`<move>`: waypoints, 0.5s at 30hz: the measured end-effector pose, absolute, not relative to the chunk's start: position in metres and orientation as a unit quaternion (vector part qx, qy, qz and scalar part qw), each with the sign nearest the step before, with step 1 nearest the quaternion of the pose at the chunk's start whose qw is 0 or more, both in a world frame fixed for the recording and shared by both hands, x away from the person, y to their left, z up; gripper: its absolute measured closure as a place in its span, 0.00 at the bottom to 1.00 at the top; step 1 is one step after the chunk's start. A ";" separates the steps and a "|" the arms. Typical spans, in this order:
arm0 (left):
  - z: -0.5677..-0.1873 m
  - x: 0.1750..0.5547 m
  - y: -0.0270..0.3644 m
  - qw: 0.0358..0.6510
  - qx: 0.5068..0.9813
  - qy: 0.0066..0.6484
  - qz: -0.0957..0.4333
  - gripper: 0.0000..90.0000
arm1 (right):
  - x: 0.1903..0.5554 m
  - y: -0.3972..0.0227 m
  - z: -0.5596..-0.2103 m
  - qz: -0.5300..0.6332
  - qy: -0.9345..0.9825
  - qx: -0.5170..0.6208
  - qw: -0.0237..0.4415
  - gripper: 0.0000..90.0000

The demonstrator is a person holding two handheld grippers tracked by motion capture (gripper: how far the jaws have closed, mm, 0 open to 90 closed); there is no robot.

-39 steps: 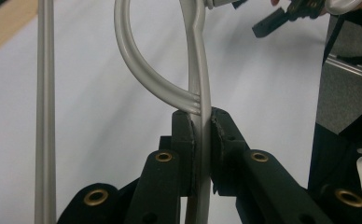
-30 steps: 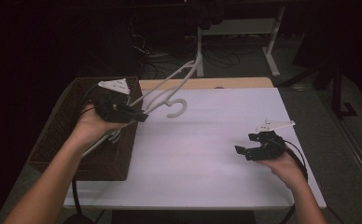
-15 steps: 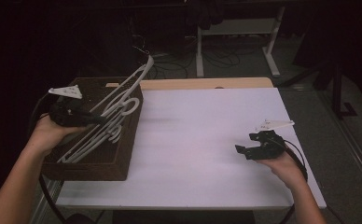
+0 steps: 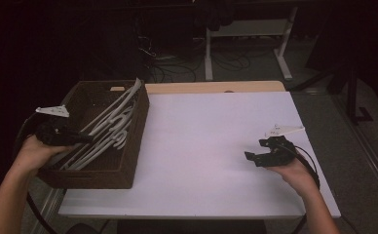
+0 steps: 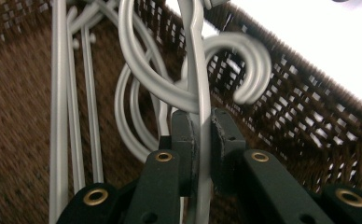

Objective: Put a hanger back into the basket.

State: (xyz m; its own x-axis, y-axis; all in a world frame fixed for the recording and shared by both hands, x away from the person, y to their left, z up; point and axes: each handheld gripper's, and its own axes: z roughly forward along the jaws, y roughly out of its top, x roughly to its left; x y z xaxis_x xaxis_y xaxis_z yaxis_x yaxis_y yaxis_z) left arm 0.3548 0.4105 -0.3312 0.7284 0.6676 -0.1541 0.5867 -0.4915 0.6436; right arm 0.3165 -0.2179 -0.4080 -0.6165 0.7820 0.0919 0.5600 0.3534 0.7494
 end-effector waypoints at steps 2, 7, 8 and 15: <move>-0.334 0.354 0.411 0.342 0.863 0.366 0.059 0.91 | 0.317 -0.218 -0.408 0.389 0.810 0.415 0.143 0.26; -0.340 0.351 0.415 0.337 0.862 0.369 0.085 0.73 | 0.317 -0.217 -0.407 0.391 0.810 0.413 0.143 0.26; -0.340 0.350 0.416 0.340 0.859 0.371 0.091 0.66 | 0.317 -0.217 -0.406 0.391 0.811 0.411 0.143 0.26; -0.329 0.346 0.411 0.396 0.835 0.369 0.095 0.40 | 0.316 -0.213 -0.398 0.400 0.810 0.403 0.145 0.26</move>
State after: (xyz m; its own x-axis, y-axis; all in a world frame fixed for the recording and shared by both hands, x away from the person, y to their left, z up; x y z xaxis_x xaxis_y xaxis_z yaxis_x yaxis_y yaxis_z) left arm 0.3460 0.4108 -0.3286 0.7091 0.6923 -0.1339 0.5419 -0.4135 0.7317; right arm 0.3164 -0.2133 -0.3981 -0.6329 0.7692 0.0880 0.5370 0.3543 0.7656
